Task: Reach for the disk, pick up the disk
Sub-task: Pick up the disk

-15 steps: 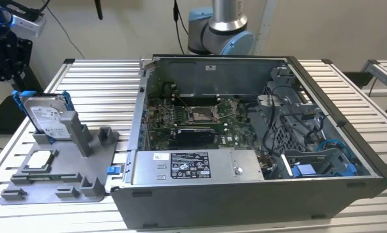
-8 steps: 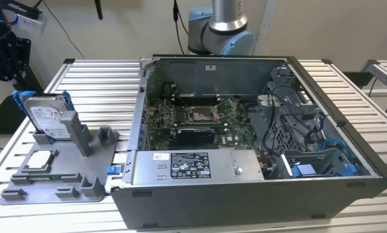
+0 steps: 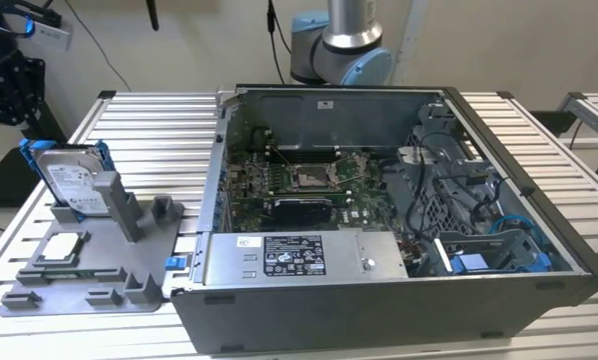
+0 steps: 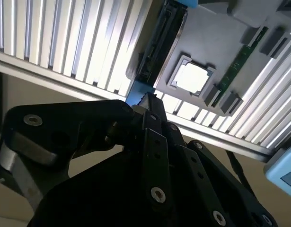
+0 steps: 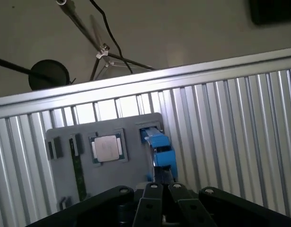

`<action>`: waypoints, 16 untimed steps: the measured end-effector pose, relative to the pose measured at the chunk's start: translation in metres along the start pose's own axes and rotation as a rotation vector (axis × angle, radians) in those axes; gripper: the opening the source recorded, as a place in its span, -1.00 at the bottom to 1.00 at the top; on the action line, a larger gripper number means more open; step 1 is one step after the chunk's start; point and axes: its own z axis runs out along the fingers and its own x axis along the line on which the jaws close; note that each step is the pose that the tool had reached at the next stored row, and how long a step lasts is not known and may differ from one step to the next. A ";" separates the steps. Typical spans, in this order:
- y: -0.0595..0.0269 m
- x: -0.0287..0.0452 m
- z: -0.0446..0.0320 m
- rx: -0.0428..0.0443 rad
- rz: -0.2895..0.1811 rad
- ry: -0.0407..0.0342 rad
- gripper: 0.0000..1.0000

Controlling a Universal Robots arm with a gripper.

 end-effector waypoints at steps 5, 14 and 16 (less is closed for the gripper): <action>0.0000 0.0000 0.0000 -0.0001 -0.001 -0.0003 1.00; 0.0000 0.0000 0.0001 -0.0001 -0.002 -0.0007 1.00; 0.0000 0.0000 0.0000 -0.0003 -0.002 -0.0008 1.00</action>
